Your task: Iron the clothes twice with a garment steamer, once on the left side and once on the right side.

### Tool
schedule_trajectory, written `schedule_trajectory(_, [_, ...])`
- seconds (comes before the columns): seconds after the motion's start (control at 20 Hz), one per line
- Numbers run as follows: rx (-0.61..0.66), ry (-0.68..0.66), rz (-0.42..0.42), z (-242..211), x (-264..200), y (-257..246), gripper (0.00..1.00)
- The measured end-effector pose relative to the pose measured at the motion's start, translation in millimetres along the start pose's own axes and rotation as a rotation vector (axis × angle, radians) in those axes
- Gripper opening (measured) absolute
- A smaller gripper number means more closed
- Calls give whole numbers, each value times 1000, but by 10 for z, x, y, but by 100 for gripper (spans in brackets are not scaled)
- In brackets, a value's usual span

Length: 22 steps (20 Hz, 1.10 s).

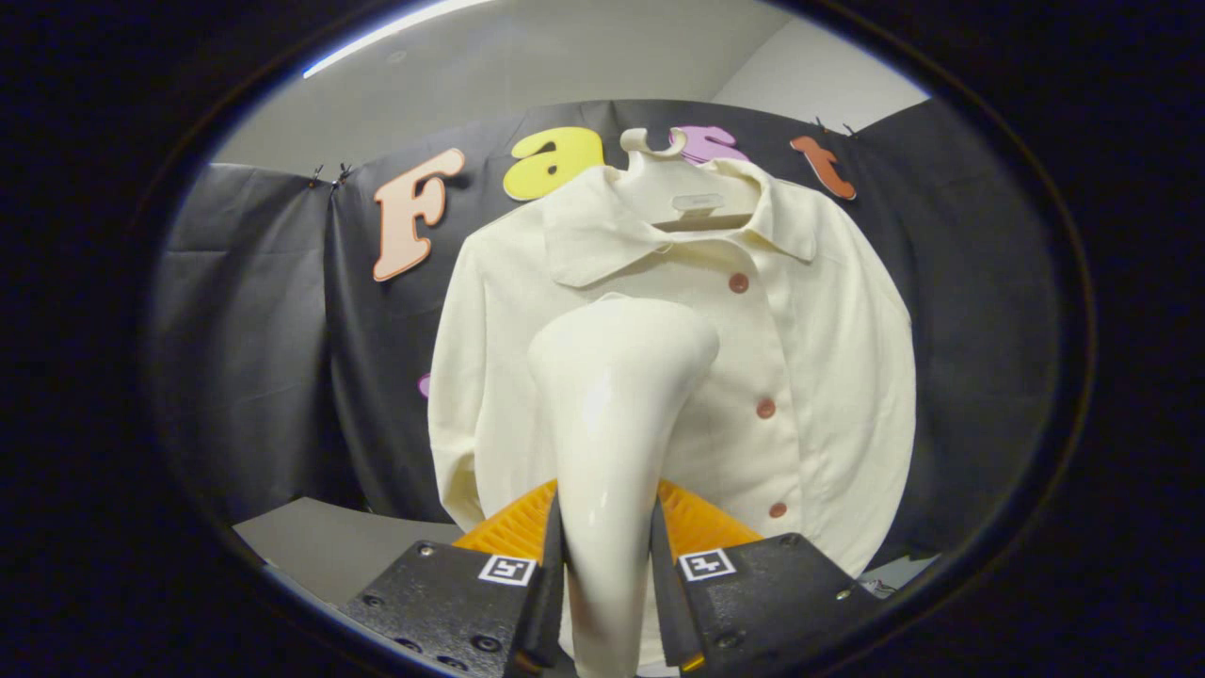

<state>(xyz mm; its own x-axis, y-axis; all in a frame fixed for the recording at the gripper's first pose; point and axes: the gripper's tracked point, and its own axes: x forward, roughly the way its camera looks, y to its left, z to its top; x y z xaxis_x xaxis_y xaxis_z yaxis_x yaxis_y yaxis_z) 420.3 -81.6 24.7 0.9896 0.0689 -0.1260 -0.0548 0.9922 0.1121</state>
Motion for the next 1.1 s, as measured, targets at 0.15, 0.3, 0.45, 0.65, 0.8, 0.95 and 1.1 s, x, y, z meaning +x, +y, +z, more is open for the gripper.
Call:
schedule_trajectory(0.15, [10,13,15,-142,-12,-15,41])
schedule_trajectory(0.3, [28,26,26,-332,-36,-36,41])
schedule_trajectory(0.45, [44,57,48,-538,-73,-39,41])
schedule_trajectory(0.65, [39,88,67,-806,-132,-81,41])
schedule_trajectory(0.8, [36,141,73,-1103,-185,-169,41])
schedule_trajectory(0.95, [26,184,86,-1357,-257,-244,41])
schedule_trajectory(1.1, [7,230,99,-1641,-341,-308,41])
